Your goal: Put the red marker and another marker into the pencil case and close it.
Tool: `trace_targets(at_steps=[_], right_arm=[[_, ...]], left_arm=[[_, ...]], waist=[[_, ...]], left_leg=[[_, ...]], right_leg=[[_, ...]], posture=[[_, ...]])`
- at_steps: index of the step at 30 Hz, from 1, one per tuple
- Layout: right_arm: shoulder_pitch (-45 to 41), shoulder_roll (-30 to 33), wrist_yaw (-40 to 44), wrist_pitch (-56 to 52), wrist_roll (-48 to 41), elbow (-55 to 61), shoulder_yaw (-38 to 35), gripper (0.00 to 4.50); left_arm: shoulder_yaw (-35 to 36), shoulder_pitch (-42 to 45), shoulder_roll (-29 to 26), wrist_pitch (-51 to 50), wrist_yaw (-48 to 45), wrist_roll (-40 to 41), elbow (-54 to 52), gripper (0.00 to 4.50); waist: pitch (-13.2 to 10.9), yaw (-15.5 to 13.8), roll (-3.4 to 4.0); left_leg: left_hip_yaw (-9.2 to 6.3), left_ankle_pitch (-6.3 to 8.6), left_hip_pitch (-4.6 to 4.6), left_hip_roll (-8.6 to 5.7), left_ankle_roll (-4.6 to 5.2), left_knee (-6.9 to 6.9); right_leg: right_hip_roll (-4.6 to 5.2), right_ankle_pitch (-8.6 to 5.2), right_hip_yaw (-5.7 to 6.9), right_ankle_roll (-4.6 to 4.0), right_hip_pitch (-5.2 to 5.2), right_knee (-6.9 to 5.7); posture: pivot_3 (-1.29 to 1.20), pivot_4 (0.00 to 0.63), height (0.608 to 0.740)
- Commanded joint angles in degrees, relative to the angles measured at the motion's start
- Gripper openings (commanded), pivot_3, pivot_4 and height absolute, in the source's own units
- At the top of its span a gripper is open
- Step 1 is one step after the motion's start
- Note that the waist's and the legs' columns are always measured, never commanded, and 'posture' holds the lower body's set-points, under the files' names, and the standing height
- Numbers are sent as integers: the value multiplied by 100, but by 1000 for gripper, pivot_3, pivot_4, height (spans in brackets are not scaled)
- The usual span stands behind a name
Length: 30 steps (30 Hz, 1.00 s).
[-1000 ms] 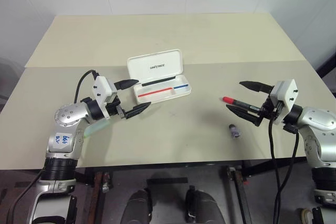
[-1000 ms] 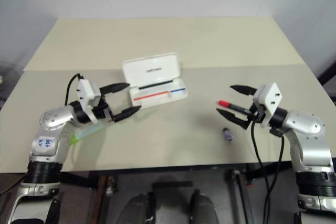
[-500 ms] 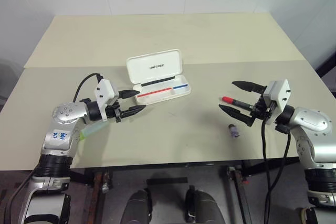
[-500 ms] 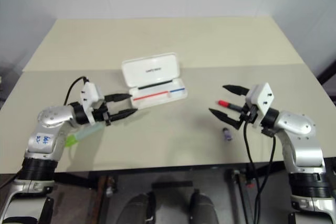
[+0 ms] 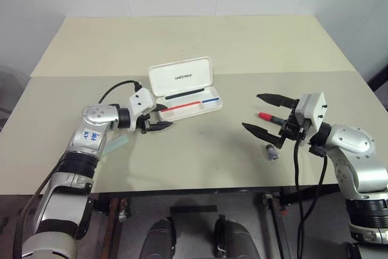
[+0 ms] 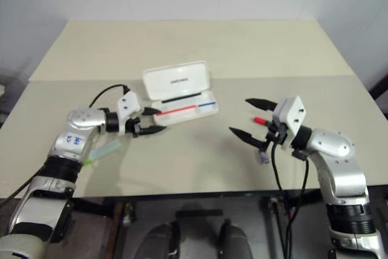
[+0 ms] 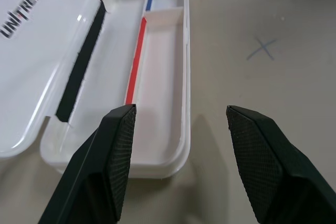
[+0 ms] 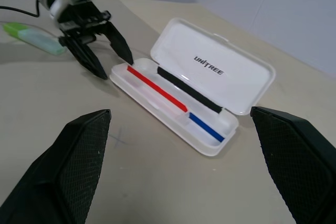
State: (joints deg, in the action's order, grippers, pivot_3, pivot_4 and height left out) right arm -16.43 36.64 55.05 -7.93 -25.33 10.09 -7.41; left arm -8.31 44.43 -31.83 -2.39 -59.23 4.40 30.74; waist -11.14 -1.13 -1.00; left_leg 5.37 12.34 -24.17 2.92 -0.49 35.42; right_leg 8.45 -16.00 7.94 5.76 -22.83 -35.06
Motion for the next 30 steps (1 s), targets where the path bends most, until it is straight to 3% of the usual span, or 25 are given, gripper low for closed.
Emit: trace_targets(at_steps=[1,10,16,25,30], right_arm=[[52,40,-29,-66,-167,275,-132,4500],[-6,700,601,-275,-307,58,-294,4500],[-141,794,638,-236,-292,-13,-397,4500],[-392,774,623,-188,-233,-74,-356,4500],[-440,779,621,-200,-225,-81,-360,4500]], left_arm=[[-123,292,70,216,-185,-146,320,2896],[-549,869,294,330,-204,-751,1414,2896],[-721,1065,443,99,-131,-1075,1765,2896],[-829,948,511,16,-394,-1095,1435,176],[-869,703,510,-95,-747,-945,830,40]], waist=[[0,-13,0],[-2,-21,-3],[-2,-19,-4],[-2,-32,-4],[-1,-26,-4]], left_leg=[[2,0,0,0,0,3],[6,23,-3,2,23,37],[14,35,-3,5,28,64],[14,41,-2,8,26,68],[19,47,-4,7,29,70]], right_leg=[[0,0,-2,1,0,0],[0,3,-12,5,1,-10],[1,4,-21,8,2,-23],[1,3,-22,7,2,-27],[1,2,-26,10,2,-23]], posture=[[0,150,740],[0,150,740],[0,150,740],[0,150,740],[0,150,740]])
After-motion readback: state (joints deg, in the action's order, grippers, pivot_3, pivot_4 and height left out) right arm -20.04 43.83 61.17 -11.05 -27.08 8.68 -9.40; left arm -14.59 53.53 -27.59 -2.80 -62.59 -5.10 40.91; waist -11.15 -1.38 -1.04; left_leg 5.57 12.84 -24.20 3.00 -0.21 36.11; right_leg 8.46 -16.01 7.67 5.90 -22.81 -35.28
